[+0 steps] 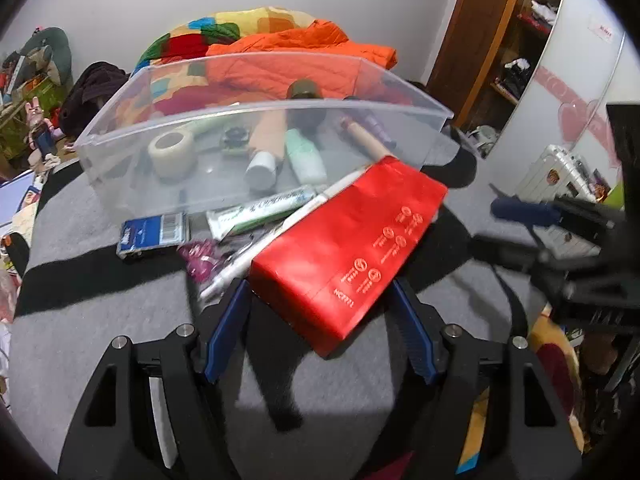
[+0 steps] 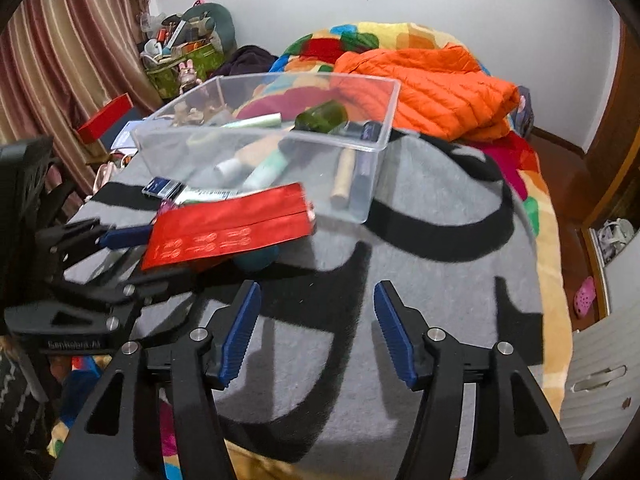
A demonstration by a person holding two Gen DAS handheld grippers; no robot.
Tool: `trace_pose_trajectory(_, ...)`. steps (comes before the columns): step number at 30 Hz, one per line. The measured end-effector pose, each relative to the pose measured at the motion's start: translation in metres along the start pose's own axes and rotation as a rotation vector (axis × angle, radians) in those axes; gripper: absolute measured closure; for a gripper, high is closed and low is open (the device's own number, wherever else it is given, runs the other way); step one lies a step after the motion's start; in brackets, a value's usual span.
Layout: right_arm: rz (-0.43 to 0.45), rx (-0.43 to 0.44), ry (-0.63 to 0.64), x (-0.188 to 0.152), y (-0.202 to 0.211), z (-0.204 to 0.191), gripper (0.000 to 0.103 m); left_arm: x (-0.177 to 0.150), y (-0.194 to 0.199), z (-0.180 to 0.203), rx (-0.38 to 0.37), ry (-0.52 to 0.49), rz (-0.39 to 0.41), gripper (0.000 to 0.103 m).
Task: Organize objects
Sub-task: 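Grasp the red pouch with the left gripper while the right moves to the blue tape roll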
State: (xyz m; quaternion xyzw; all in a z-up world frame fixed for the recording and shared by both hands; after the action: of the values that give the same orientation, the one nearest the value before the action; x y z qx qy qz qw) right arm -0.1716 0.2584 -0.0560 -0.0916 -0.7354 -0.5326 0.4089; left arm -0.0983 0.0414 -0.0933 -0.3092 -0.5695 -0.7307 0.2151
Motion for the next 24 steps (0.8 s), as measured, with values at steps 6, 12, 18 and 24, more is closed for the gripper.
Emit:
trace_pose_trajectory(6, -0.024, 0.015, 0.045, -0.003, -0.011, -0.013, 0.048, 0.0, 0.001, 0.002, -0.034, 0.006, 0.008, 0.063)
trace_pose_trajectory(12, -0.037, 0.044, 0.067, 0.002, -0.027, -0.026, 0.048, -0.017, 0.019, -0.006, -0.03, 0.027, 0.006, 0.078)
trace_pose_trajectory(18, -0.03, 0.027, 0.118, 0.01, -0.04, -0.038, 0.048, -0.031, 0.042, -0.022, 0.004, 0.021, 0.014, 0.077)
trace_pose_trajectory(24, 0.019, 0.065, 0.136, 0.019, -0.03, -0.049, 0.048, -0.02, 0.043, -0.027, 0.027, -0.037, 0.022, 0.041)
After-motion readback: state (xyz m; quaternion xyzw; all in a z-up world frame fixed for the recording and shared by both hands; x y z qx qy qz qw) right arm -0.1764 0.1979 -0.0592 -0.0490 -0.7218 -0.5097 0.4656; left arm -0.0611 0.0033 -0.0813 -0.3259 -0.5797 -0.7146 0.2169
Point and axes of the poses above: each gripper's, at about its wrist camera, not at the fingertips, and y roughly against the way its jaws point, z to its right, x to its top, the point moved 6 cm from there along -y, roughly the way its jaws point, and after that the axes turned 8 degrees about z, right-handed, at the moved point
